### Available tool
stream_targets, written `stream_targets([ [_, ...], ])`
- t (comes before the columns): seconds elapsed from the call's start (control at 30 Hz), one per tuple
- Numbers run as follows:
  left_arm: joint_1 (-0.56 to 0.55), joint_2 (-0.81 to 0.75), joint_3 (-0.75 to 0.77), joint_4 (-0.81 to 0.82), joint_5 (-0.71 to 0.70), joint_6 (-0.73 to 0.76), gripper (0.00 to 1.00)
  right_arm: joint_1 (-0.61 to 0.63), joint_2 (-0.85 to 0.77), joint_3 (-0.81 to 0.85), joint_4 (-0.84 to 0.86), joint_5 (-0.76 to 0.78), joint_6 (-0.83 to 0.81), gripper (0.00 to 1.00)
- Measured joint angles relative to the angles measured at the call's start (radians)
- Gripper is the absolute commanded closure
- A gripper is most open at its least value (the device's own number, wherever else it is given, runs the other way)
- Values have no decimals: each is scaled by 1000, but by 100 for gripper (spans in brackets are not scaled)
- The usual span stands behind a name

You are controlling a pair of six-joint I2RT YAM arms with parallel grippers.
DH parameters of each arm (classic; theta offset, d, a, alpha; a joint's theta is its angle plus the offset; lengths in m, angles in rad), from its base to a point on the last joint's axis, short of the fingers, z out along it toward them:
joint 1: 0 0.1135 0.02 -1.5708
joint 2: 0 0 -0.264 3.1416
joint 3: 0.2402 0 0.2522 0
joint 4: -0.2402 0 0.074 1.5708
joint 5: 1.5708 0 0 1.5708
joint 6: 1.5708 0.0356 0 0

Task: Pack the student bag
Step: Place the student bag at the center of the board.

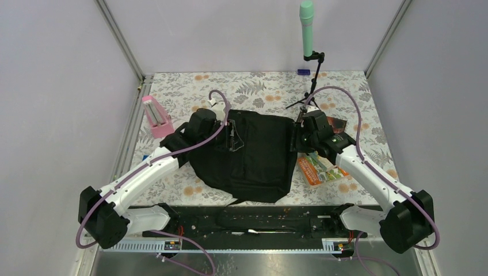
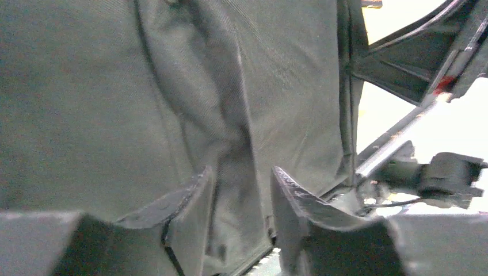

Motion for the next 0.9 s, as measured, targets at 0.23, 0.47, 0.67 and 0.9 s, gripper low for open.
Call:
stream_targets([
  [0.23,0,-27,13,-53,-55,32,3,-3,-56,-8,-3,31,-39,12],
  [0.47,89,-123,74,-189,-161,129,1,-3,-195,-97,0,-13,-12,10],
  [0.67,362,-154,56,-256,-200,173,1,-2,-223,-227,-3,-94,65,10],
  [0.9,430,-113,-23,-272,-216,181,3,63,-230,-315,38,-179,175,15],
])
